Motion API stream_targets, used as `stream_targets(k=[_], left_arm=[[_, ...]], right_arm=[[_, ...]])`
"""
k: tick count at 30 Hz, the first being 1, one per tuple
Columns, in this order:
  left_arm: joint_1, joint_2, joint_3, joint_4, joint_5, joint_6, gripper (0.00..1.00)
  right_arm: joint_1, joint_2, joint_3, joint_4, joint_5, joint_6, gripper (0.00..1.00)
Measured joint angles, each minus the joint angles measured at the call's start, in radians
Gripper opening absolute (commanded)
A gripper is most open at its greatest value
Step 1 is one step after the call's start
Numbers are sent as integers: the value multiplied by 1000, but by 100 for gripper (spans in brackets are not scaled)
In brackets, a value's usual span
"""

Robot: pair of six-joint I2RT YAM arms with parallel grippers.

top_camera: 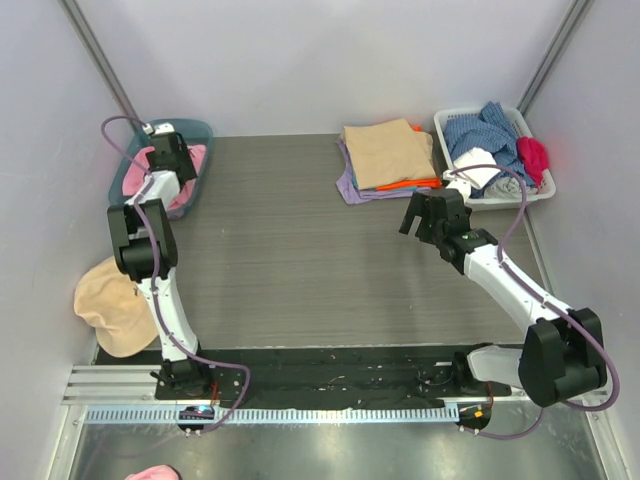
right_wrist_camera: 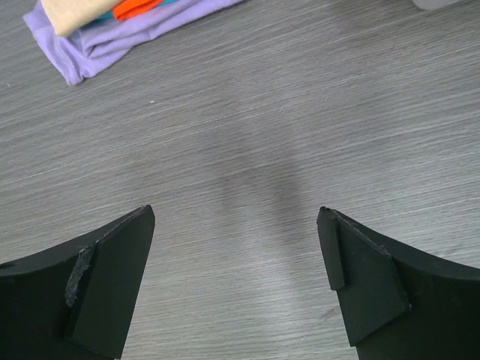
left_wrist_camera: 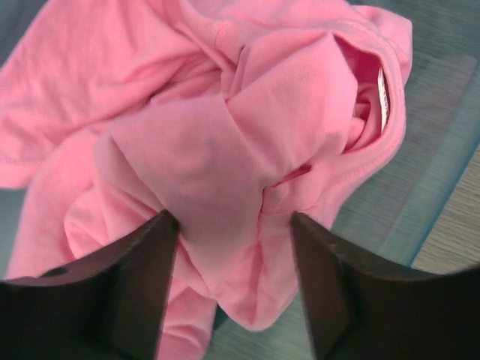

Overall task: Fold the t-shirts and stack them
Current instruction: Grab the tshirt from the pile

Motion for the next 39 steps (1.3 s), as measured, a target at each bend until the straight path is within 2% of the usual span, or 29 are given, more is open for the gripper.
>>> stream_targets(k=[2, 3, 6, 12, 16, 21, 24, 27, 34, 39], left_arm=[[4, 16, 23, -2, -6, -1, 28], [6, 23, 33, -2, -10, -3, 13], [12, 42, 58, -6, -15, -12, 0], [13, 28, 43, -24, -9, -66, 0], [0, -66, -31, -51, 1, -124, 0], [-60, -319, -96, -118, 3, -169, 0], [-137, -462, -90, -154, -5, -170, 0], [-210, -587, -23, -231, -9, -173, 0], [-320, -723, 291, -417, -3, -210, 0], [-394, -842, 376, -507, 45, -266, 0]], right_arm=[[0, 26, 3, 5, -4, 0, 100], [0, 39, 6, 6, -4, 0, 100], [0, 60, 7, 8, -7, 1, 100], [0, 57, 7, 10, -12, 1, 100], [1, 35, 9, -2, -15, 1, 100], [1, -27, 23, -15, -34, 7, 100], [1, -75, 24, -24, -47, 13, 100], [1, -122, 24, -37, -52, 19, 100], [3, -183, 28, -70, -72, 20, 100], [3, -196, 37, -94, -83, 23, 100]])
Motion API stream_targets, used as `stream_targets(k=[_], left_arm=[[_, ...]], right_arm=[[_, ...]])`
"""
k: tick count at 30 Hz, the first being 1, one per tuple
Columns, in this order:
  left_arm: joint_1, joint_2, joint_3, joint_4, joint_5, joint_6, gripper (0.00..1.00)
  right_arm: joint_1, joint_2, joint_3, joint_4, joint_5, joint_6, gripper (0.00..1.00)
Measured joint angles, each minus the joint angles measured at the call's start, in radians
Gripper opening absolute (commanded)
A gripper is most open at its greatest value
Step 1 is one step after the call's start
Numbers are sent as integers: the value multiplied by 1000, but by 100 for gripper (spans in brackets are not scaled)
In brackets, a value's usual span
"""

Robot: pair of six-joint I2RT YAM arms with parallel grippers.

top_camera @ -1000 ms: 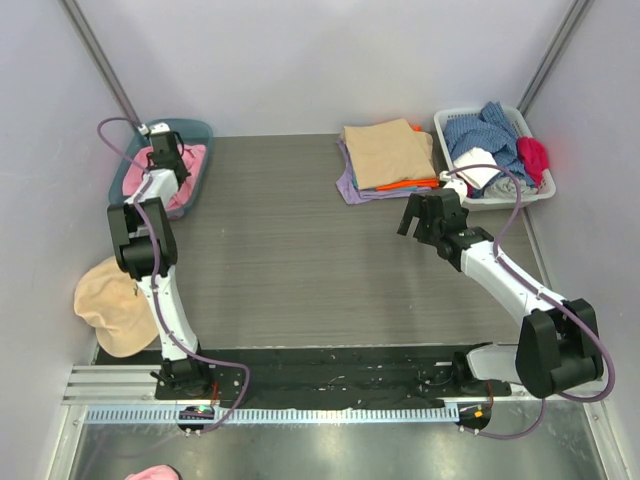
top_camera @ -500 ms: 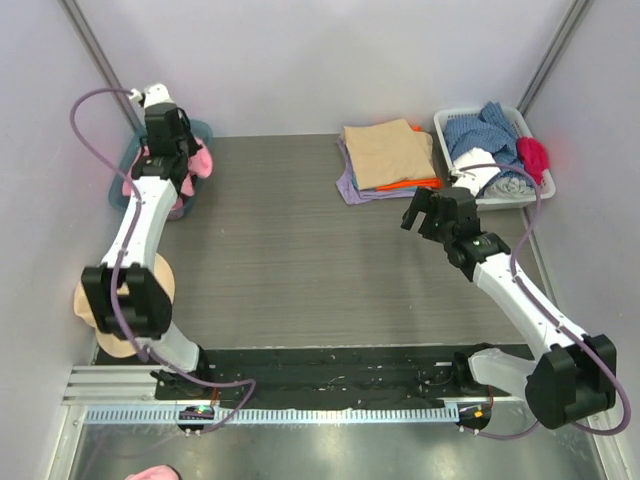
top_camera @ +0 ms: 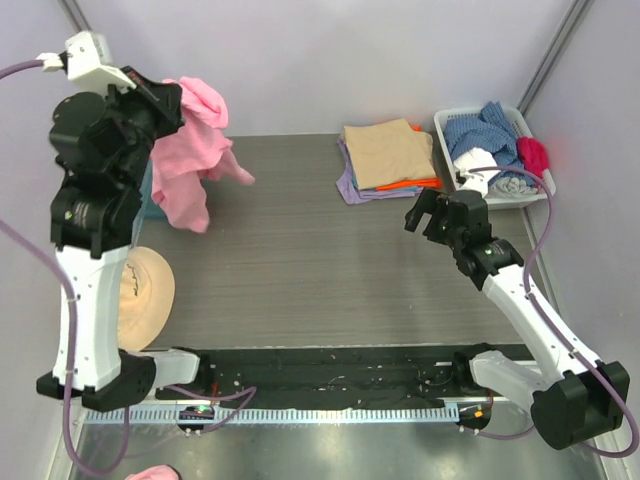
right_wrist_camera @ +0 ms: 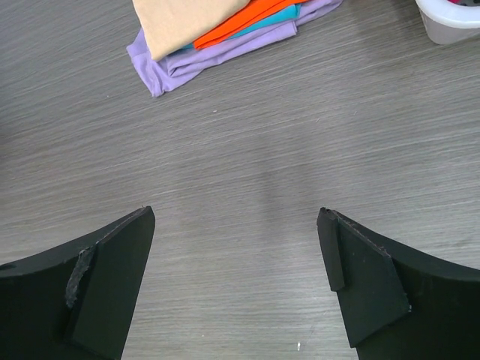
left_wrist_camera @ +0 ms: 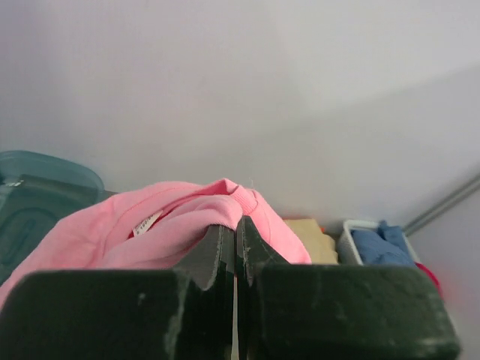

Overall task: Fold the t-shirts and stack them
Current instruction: Grab the tshirt from the pile, then flatten the tshirt out

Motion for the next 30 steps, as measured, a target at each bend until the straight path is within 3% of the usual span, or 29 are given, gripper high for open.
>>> stream_targets(k=[6, 10, 19, 24, 30], left_arm=[[-19, -43, 112, -96, 107, -69, 0], [-22, -74, 92, -109, 214, -118, 0], [-38, -251, -370, -60, 383, -178, 0], [-61, -269, -612, -38, 396, -183, 0], [-63, -272, -661, -78, 305, -120, 0]], right_arm=[[0, -43, 0, -24, -1, 4, 100], [0, -53, -3, -24, -1, 6, 100], [1, -39, -37, -21, -26, 7, 100], [4, 7, -52, -13, -61, 10, 99], [32, 80, -65, 32, -114, 19, 100]])
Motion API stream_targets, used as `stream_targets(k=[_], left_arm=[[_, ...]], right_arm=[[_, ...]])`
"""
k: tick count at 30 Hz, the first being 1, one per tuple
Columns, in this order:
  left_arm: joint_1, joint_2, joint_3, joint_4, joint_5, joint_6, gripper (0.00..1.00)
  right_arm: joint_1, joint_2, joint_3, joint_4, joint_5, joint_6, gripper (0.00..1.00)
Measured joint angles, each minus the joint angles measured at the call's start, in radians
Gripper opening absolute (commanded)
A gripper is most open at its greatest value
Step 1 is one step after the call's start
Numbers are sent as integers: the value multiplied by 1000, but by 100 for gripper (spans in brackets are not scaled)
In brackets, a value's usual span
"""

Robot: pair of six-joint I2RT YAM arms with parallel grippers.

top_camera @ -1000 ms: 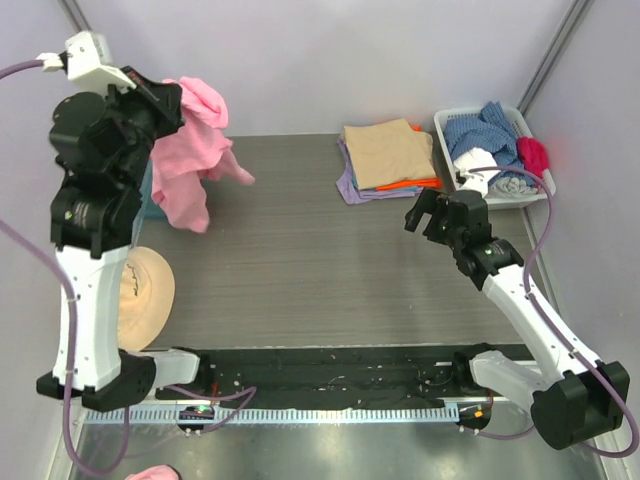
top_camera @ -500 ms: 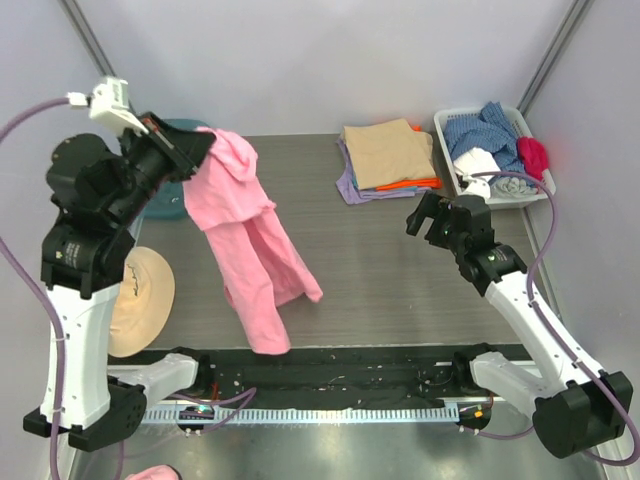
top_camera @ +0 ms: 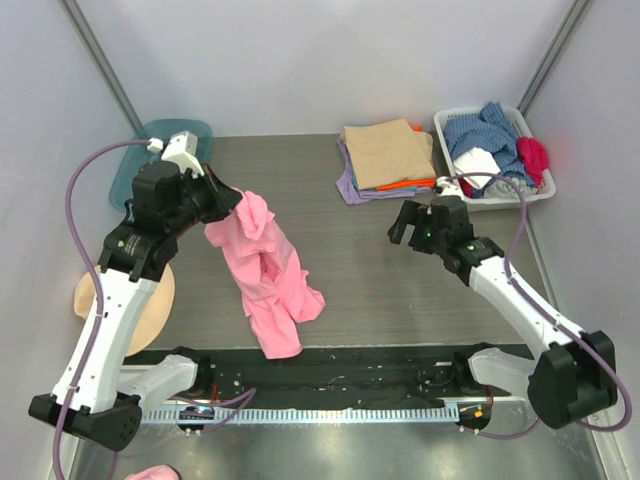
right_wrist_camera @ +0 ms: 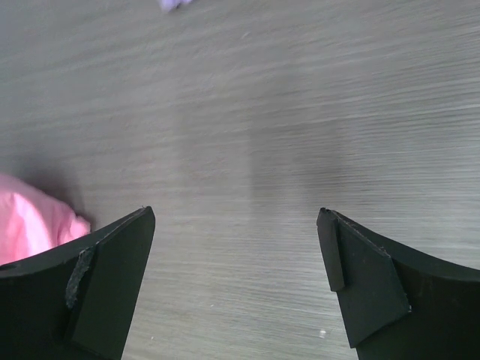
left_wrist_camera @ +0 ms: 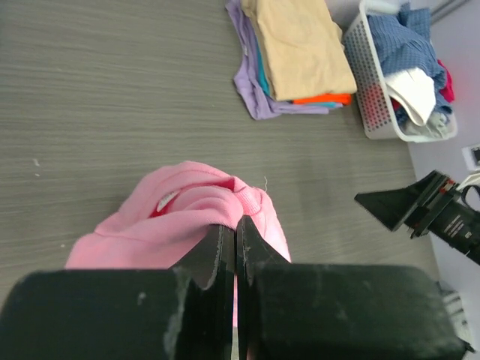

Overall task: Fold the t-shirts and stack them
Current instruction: Flatten the tshirt out

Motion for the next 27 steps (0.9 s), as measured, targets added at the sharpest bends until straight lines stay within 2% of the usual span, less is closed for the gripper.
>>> stream_targets(k=[2, 5, 11, 16, 22, 27], left_arm=[[0, -3, 9, -3, -31, 20, 0], [0, -6, 16, -12, -74, 44, 0], [0, -26, 16, -53, -144, 86, 0], [0, -67, -2, -75, -171, 96, 0], [0, -85, -28, -85, -178, 97, 0], [0, -85, -33, -89, -179, 106, 0]], right_arm=[[37, 60, 0, 27, -28, 6, 100], [166, 163, 8, 43, -18, 8, 99], [375, 295, 31, 126, -45, 59, 81], [462, 335, 28, 241, -86, 135, 70], [519, 403, 16, 440, -178, 215, 67], [553, 482, 18, 500, -195, 242, 64]])
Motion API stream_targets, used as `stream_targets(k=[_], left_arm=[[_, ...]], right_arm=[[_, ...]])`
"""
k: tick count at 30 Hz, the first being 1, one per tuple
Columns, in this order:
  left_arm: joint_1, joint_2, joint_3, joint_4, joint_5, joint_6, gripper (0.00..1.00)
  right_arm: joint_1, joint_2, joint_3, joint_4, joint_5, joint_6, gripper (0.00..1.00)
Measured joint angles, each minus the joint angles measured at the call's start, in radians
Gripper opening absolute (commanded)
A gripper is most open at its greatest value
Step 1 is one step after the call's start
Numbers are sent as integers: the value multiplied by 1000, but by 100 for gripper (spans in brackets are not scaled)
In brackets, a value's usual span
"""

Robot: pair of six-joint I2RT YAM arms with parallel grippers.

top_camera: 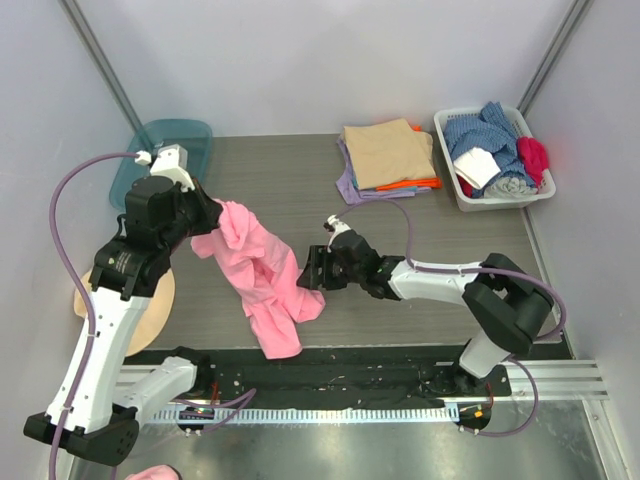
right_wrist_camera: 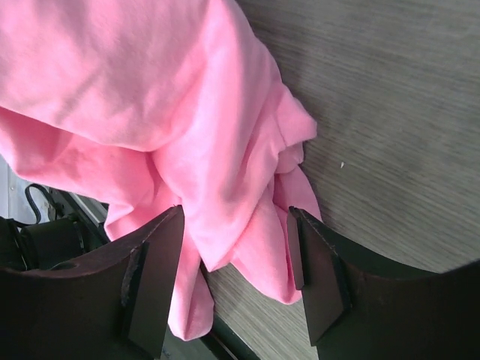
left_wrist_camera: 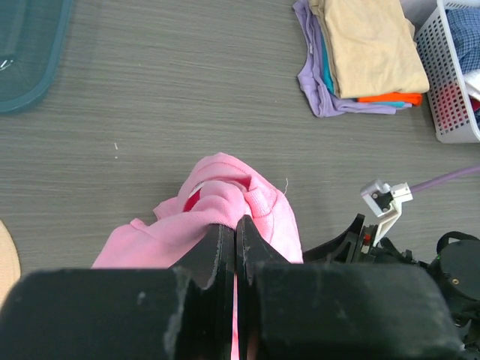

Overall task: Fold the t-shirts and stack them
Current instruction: Flatten the tshirt out

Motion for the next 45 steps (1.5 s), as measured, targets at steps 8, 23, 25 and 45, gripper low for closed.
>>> stream_targets(k=[8, 23, 25, 45], left_arm=[[0, -5, 0, -2, -4, 8, 0], [0, -24, -3, -18, -7, 8, 0], [0, -24, -3, -19, -7, 8, 0], [0, -45, -10, -33, -19, 9, 0]], right_arm=[[19, 45, 0, 35, 3, 37, 59], [20, 105, 0, 77, 7, 58, 52], [20, 114, 0, 83, 7, 60, 52], [20, 143, -6, 92, 7, 53, 1]])
